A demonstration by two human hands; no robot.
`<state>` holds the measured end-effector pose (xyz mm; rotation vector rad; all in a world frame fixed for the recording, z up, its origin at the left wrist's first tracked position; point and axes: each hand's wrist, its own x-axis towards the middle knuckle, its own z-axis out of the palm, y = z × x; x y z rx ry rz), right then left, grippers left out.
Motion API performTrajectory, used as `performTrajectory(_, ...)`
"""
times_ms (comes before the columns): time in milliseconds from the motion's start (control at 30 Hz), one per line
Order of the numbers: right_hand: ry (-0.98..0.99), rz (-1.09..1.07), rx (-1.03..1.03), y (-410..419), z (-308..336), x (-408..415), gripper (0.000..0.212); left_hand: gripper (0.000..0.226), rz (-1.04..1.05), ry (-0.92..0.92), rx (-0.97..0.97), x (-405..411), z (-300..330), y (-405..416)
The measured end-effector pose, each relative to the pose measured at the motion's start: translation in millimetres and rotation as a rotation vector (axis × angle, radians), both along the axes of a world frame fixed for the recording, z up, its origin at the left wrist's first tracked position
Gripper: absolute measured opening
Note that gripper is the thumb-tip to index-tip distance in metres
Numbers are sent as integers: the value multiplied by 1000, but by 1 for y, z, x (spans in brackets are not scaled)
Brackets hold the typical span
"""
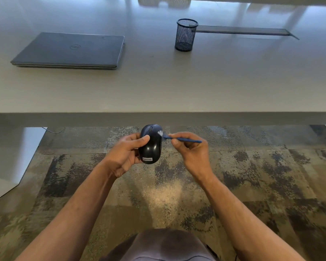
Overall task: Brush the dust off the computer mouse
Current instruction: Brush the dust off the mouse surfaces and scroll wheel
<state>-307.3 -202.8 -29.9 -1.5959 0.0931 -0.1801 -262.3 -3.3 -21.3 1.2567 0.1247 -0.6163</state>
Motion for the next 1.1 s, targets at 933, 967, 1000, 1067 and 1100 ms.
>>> performTrajectory(933,51,165,248,-11,-2,-21,12,40,30,-12,-82,3,5,6)
performTrajectory(967,42,116,241,-14,0,-16,12,41,19,-12,-94,2,5,6)
performTrajectory(1000,32,67,217,-16,4,-11,13,43,8,-12,-109,2,5,5)
performTrajectory(1067,13,-10,173,-18,8,1,17,50,-6,-14,-136,1,4,4)
performTrajectory(1100,6,-33,170,-18,10,5,17,51,-10,-13,-145,0,4,3)
